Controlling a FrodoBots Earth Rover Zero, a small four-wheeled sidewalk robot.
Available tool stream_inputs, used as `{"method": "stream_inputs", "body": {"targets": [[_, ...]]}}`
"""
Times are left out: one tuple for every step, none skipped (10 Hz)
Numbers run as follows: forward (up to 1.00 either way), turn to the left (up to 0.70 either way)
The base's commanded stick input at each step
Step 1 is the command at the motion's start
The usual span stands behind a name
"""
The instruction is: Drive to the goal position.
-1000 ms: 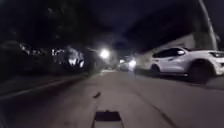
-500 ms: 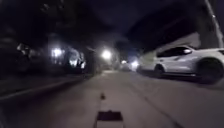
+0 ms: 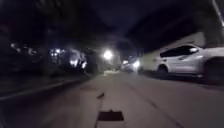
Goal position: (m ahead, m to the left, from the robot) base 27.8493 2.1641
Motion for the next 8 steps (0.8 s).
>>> {"method": "stream_inputs", "body": {"targets": [[0.7, 0.0], [0.7, 0.0], [0.7, 0.0], [0.7, 0.0], [0.7, 0.0], [0.7, 0.0], [0.7, 0.0], [0.7, 0.0]]}}
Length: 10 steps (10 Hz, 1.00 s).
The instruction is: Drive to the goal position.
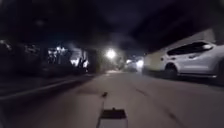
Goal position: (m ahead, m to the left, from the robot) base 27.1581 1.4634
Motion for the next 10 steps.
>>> {"method": "stream_inputs", "body": {"targets": [[0.7, 0.0], [0.7, 0.0], [0.7, 0.0], [0.7, 0.0], [0.7, 0.0], [0.7, 0.0], [0.7, 0.0], [0.7, 0.0], [0.7, 0.0], [0.7, 0.0]]}}
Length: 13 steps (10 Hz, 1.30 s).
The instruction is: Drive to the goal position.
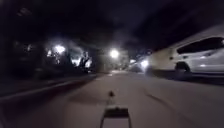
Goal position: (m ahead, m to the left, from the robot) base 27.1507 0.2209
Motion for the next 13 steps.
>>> {"method": "stream_inputs", "body": {"targets": [[0.7, -0.12], [0.7, -0.33], [0.7, -0.35], [0.7, -0.35], [0.7, -0.35], [0.7, -0.16], [0.7, -0.04], [0.7, -0.16], [0.7, -0.28], [0.7, -0.35], [0.7, -0.29], [0.7, -0.14], [0.7, 0.0]]}}
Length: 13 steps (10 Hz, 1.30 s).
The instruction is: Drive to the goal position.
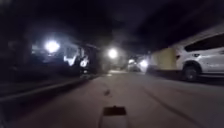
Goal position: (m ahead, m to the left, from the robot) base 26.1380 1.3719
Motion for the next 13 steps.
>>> {"method": "stream_inputs", "body": {"targets": [[0.7, 0.0], [0.7, 0.0], [0.7, 0.0], [0.7, -0.04], [0.7, -0.28], [0.7, -0.35], [0.7, -0.14], [0.7, 0.0], [0.7, 0.0], [0.7, 0.0], [0.7, 0.0], [0.7, 0.0], [0.7, -0.29]]}}
